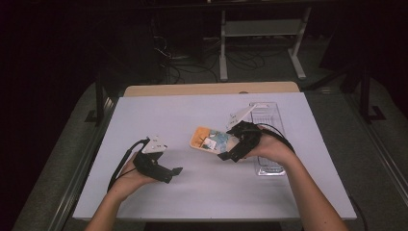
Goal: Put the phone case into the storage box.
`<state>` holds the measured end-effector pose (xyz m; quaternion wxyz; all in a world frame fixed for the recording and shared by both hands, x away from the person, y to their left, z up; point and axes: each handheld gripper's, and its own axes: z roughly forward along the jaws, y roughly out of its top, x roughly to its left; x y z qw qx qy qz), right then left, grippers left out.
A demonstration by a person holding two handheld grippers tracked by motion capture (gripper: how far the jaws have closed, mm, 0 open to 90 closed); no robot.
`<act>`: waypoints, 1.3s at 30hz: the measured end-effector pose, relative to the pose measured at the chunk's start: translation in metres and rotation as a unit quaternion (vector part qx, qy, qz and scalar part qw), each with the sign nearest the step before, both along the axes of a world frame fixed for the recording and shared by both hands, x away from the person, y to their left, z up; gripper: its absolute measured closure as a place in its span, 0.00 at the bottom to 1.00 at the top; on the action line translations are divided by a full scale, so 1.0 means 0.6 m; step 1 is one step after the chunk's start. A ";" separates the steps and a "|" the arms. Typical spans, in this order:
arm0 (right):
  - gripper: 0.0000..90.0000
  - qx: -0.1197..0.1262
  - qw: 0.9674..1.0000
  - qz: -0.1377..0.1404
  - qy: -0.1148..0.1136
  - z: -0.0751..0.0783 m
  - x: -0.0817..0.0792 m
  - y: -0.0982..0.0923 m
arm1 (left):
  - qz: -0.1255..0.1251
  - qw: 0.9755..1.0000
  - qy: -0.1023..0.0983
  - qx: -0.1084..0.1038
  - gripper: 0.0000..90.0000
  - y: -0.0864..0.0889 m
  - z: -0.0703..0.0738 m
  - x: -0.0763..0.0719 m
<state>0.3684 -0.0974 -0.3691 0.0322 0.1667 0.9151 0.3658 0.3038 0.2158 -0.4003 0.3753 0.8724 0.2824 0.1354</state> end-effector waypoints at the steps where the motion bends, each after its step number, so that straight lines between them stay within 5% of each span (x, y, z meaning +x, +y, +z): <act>1: 0.11 0.001 1.000 0.000 0.000 0.000 0.000 0.000 | 0.000 1.000 -0.002 -0.002 0.02 -0.002 -0.002 0.000; 12: 0.11 0.010 1.000 -0.012 0.009 -0.012 -0.003 0.000 | 0.006 1.000 0.005 -0.021 0.02 -0.018 -0.020 0.000; 18: 0.11 0.010 0.999 -0.023 0.023 -0.015 -0.009 0.005 | 0.003 1.000 -0.015 -0.021 0.02 -0.027 -0.019 -0.006; 39: 0.11 0.009 1.000 -0.024 0.016 -0.022 -0.005 0.011 | -0.002 0.996 -0.084 0.007 0.02 -0.038 -0.031 -0.018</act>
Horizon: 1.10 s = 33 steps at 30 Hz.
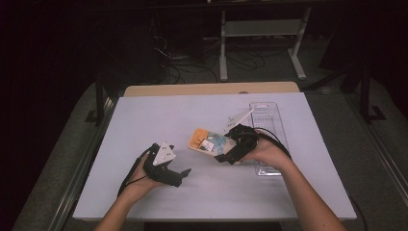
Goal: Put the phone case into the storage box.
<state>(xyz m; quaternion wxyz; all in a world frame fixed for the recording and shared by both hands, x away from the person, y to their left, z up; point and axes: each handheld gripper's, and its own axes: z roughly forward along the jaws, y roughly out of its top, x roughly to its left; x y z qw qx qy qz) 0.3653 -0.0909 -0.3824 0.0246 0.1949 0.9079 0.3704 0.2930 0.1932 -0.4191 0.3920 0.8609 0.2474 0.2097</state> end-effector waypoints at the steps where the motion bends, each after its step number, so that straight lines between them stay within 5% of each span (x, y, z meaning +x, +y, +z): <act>1: 0.11 0.000 1.000 0.002 0.000 0.000 0.000 0.000 | -0.003 1.000 -0.009 0.010 0.02 0.000 0.001 0.001; 17: 0.11 0.001 1.000 -0.006 -0.002 0.002 0.001 -0.003 | -0.001 0.995 -0.085 0.056 0.03 -0.018 0.001 -0.017; 18: 0.11 0.000 1.000 -0.005 -0.003 0.002 0.001 -0.003 | -0.005 0.993 -0.093 0.070 0.03 -0.017 0.002 -0.017; 31: 0.11 -0.001 1.000 -0.005 -0.008 0.001 0.001 -0.002 | -0.006 0.987 -0.137 0.088 0.03 -0.024 0.000 -0.025; 33: 0.11 -0.002 1.000 -0.004 -0.009 0.001 0.001 -0.001 | -0.010 0.984 -0.144 0.108 0.03 -0.024 0.001 -0.027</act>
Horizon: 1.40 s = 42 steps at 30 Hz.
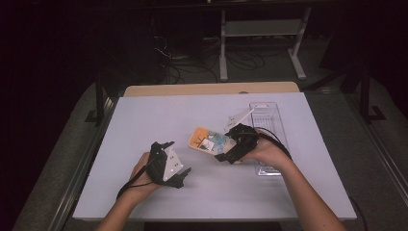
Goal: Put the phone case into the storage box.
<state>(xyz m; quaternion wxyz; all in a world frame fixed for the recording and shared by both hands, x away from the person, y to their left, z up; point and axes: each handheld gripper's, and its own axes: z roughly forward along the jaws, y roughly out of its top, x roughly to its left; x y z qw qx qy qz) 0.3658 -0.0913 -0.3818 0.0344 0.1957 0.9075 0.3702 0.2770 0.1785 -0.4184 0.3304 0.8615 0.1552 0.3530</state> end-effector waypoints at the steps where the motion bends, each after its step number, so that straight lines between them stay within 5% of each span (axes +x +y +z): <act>1: 0.11 0.000 1.000 0.000 0.001 0.000 0.000 0.001 | 0.001 1.000 -0.007 -0.009 0.03 -0.003 -0.004 -0.001; 7: 0.11 -0.003 1.000 0.002 0.001 -0.001 0.000 0.002 | 0.002 0.999 -0.043 0.021 0.03 -0.008 -0.005 -0.006; 14: 0.11 -0.004 1.000 0.000 0.003 -0.001 -0.001 0.003 | -0.003 0.994 -0.088 0.058 0.03 -0.016 -0.007 -0.013; 21: 0.11 -0.007 1.000 0.000 0.003 -0.003 -0.002 0.005 | -0.006 0.986 -0.134 0.100 0.03 -0.023 -0.014 -0.018; 29: 0.11 -0.007 1.000 -0.001 0.003 -0.003 -0.002 0.006 | -0.004 0.979 -0.162 0.124 0.03 -0.027 -0.023 -0.021; 42: 0.11 -0.007 1.000 0.002 0.011 -0.004 -0.006 0.014 | -0.013 0.961 -0.217 0.170 0.03 -0.036 -0.032 -0.027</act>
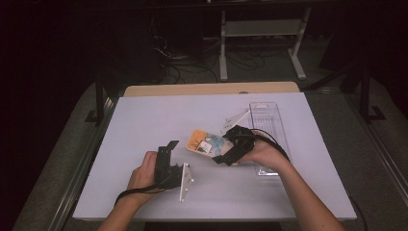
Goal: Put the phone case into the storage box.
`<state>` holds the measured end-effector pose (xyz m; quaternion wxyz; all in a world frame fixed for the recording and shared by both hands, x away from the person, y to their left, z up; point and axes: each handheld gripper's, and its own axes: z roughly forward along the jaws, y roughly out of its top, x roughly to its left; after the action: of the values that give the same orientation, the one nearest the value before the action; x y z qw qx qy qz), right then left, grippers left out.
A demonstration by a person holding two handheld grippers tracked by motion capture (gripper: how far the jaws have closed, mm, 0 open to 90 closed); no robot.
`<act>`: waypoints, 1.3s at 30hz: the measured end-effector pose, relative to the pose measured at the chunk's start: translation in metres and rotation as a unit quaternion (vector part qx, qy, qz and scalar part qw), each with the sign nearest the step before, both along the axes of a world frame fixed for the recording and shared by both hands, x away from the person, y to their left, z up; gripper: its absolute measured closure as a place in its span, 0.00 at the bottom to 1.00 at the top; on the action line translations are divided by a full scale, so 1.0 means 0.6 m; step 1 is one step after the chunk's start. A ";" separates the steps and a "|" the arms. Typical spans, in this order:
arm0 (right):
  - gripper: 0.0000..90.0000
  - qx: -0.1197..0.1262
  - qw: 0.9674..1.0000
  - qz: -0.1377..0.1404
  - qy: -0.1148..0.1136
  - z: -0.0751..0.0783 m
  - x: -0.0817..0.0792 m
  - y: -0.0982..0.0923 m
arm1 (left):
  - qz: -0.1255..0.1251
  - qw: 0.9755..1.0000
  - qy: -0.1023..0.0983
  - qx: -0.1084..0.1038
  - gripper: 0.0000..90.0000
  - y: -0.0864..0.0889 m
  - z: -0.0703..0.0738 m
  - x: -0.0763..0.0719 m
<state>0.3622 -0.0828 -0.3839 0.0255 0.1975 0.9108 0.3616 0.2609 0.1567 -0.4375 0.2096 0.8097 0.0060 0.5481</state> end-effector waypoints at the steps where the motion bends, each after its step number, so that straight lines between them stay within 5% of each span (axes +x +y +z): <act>1: 0.11 0.002 1.000 -0.003 0.004 0.001 -0.001 0.001 | -0.002 1.000 -0.005 0.000 0.03 -0.001 -0.001 0.000; 19: 0.11 0.001 1.000 0.009 0.002 -0.004 -0.007 0.020 | -0.023 0.998 -0.056 0.032 0.07 -0.017 -0.011 -0.010; 27: 0.11 0.006 1.000 0.019 -0.006 -0.007 -0.008 0.028 | -0.032 0.996 -0.070 0.045 0.16 -0.024 -0.014 -0.014; 39: 0.11 0.013 1.000 0.023 -0.004 -0.005 -0.013 0.037 | -0.051 0.992 -0.102 0.061 0.26 -0.036 -0.020 -0.020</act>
<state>0.3543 -0.0608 -0.3870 0.0180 0.1755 0.9102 0.3747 0.2489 0.1349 -0.4493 0.1875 0.7603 -0.0901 0.6154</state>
